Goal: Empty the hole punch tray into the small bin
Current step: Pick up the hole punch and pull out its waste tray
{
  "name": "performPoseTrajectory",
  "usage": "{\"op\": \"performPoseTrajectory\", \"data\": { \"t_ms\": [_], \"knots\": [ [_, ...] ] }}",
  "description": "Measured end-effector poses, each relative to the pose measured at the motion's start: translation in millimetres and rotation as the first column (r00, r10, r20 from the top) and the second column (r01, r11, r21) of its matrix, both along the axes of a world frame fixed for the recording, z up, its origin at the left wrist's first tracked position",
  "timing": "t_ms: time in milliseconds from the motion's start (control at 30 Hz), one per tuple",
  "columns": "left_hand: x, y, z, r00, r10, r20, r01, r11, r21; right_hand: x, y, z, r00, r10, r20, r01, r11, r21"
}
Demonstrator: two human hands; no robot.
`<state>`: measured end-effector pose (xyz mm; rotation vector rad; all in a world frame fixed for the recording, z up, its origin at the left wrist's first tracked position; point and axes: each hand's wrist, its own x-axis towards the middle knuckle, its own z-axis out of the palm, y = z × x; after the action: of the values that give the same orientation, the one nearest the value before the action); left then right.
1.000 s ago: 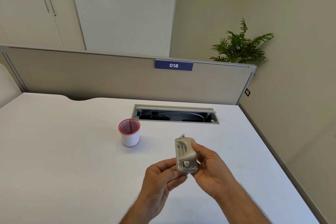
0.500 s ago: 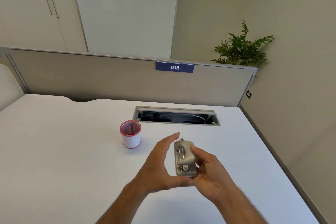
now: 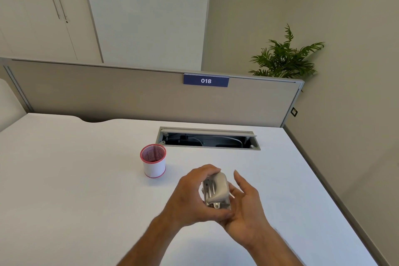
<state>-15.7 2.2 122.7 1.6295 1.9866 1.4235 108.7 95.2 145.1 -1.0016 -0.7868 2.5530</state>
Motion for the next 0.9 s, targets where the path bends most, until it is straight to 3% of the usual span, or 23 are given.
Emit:
{"op": "performPoseTrajectory", "data": {
  "t_ms": [167,900],
  "knots": [
    [6,1,1,1.000,-0.014,0.019,0.014,1.000,0.019,-5,-3,-6,0.998,0.032,0.050,-0.027,0.995,-0.094],
    [7,-3,-1,0.999,-0.033,0.035,0.032,0.999,0.020,-5,-7,-17,1.000,-0.004,0.001,0.004,0.984,-0.176]
  ]
}}
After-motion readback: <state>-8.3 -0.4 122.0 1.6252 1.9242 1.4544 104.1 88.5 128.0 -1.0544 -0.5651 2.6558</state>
